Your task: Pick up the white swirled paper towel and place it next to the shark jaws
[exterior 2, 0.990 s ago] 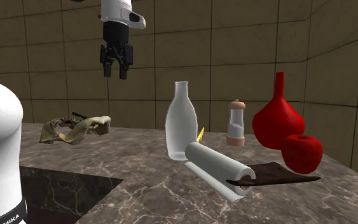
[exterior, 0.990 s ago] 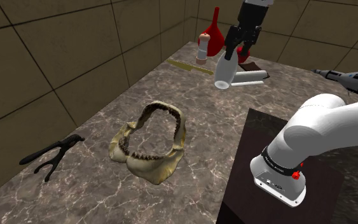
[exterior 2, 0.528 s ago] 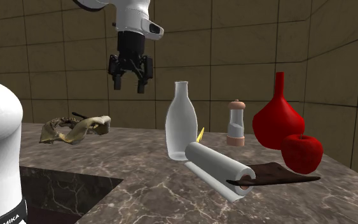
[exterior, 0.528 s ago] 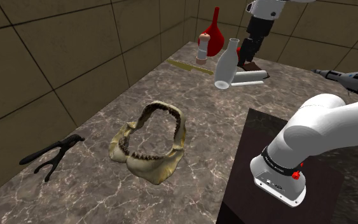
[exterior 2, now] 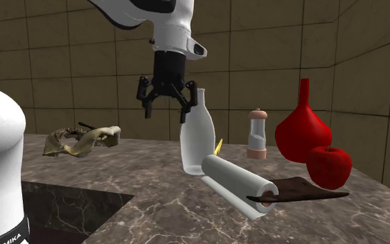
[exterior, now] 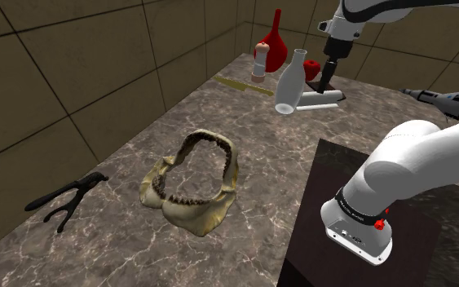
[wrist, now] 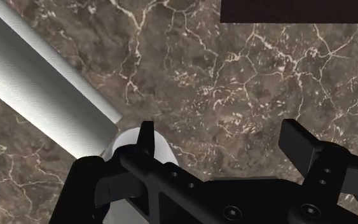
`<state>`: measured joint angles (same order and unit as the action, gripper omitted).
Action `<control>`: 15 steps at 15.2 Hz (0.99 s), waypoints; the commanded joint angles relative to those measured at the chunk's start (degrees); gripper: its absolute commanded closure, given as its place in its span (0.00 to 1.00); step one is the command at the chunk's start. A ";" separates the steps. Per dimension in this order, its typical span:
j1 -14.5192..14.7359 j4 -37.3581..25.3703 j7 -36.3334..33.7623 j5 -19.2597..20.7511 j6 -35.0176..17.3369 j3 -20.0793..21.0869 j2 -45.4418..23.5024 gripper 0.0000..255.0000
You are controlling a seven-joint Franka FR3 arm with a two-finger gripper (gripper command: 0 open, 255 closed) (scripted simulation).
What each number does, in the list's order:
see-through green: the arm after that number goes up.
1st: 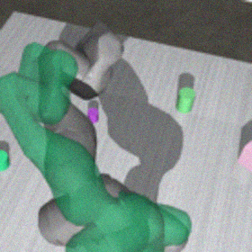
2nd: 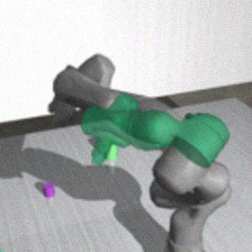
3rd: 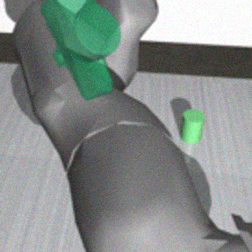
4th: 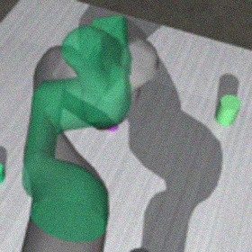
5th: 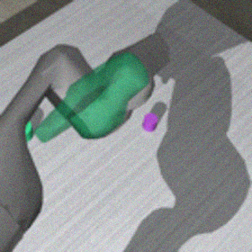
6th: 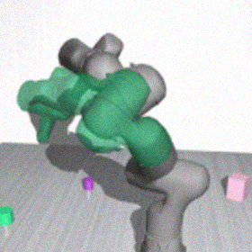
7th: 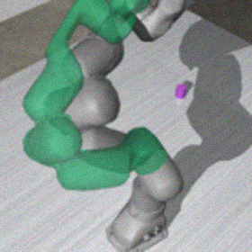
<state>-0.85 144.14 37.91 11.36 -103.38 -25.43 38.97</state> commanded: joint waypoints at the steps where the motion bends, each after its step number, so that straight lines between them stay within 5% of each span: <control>1: 0.66 -0.76 5.70 1.66 -2.27 -3.29 -2.89 0.00; 8: 5.32 -6.71 25.64 2.68 -10.65 -15.18 -16.78 0.00; 15: 10.40 -13.93 45.72 -5.78 -17.85 -24.49 -33.40 0.00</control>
<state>9.31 130.36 81.84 6.42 -120.32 -49.36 6.89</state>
